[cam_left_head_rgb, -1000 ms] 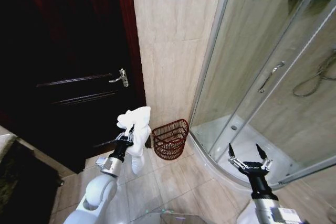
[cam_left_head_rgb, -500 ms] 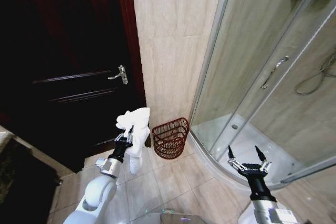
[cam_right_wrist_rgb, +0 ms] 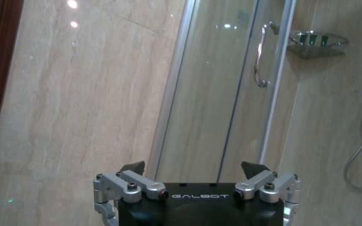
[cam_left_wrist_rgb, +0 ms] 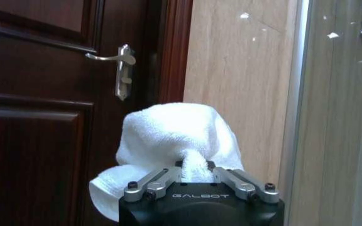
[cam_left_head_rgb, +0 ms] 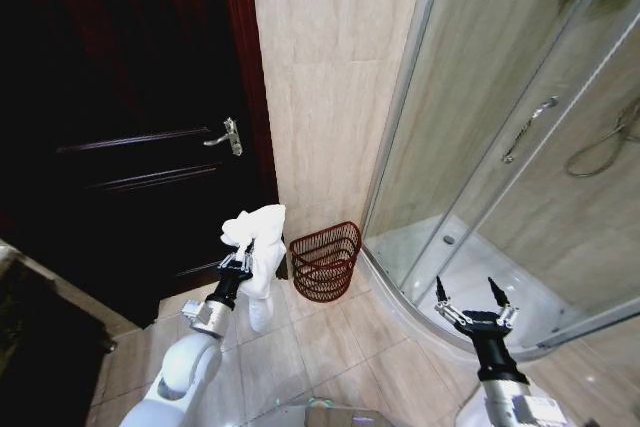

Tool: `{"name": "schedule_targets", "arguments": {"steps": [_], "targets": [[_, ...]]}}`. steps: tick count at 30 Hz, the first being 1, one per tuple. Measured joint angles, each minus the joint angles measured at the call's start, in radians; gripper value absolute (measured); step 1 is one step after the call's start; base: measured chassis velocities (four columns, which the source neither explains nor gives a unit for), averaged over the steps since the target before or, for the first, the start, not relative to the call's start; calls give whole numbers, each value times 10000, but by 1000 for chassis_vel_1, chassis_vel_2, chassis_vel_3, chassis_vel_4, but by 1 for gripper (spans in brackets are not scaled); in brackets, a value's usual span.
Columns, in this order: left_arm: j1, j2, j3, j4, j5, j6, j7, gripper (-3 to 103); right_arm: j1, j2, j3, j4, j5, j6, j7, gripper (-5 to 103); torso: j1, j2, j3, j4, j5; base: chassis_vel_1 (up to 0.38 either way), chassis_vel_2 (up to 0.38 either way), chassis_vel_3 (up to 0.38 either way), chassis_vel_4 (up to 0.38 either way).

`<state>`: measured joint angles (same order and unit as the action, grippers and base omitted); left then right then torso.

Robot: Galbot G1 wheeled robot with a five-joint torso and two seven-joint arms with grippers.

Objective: Discard the used towel into the hamper.

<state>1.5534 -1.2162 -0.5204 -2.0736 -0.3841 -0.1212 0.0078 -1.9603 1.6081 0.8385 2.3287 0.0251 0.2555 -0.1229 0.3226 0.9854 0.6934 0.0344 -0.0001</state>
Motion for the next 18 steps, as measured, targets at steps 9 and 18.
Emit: {"name": "schedule_targets", "arguments": {"steps": [9, 18], "targets": [[15, -46, 58, 10, 2, -23, 83, 10, 7, 0, 42, 0, -11, 26, 102, 100, -190, -423, -233, 0, 0, 0, 0, 0, 0], [24, 4, 6, 159, -24, -123, 96, 10, 85, 0, -3, -139, -117, 29, 104, 100, -355, -788, -433, 0, 1, 0, 0, 0, 0]]}}
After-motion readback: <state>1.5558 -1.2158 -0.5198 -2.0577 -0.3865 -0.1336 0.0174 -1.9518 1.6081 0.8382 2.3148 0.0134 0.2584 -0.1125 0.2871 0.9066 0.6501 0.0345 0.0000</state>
